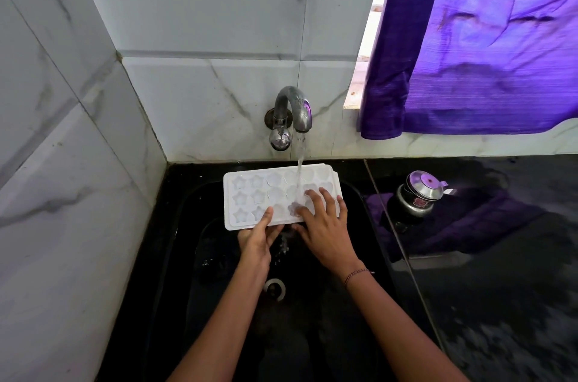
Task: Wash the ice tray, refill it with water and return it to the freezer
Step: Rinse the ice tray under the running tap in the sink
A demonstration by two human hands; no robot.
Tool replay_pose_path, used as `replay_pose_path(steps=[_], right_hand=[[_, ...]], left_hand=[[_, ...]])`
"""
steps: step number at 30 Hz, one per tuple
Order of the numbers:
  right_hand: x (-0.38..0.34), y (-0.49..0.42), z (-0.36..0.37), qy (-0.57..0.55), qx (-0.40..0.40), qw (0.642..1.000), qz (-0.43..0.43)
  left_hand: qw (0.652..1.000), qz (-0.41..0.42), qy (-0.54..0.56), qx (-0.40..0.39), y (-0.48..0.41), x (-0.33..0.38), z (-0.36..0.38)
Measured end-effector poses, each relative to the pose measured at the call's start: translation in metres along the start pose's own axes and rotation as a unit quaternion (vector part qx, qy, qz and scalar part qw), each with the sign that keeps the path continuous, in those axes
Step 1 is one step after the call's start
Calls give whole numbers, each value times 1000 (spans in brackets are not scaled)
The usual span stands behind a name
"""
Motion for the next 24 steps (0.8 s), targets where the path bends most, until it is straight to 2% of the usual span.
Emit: replay_pose_path(steps=[9, 14, 17, 19, 22, 24], right_hand=[[-5, 1, 7, -19, -33, 999, 1], [-12, 4, 17, -61, -102, 993, -3], [-17, 6, 17, -77, -120, 990, -9], [-21, 8, 19, -81, -135, 988, -11], [-25, 10, 20, -83, -136, 987, -16], [-26, 11, 21, -91, -146, 985, -15]], left_hand=[[999, 30, -40, 17, 1, 4, -6], [988, 97, -117, 34, 5, 16, -8], [974, 121, -177, 78, 2, 19, -16], [950, 162, -242, 114, 3, 22, -20], [894, 227, -353, 159, 16, 27, -19], [868, 250, -392, 173, 22, 29, -20]])
Point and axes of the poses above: each hand's wrist, its own y-axis away from the middle knuckle, its own z-axis out of the palm, x = y × z, the point moved 4 cm from there along -y, towards the middle knuckle, and after that the axes turned 13 degrees about -z, right-handed, at the moved point
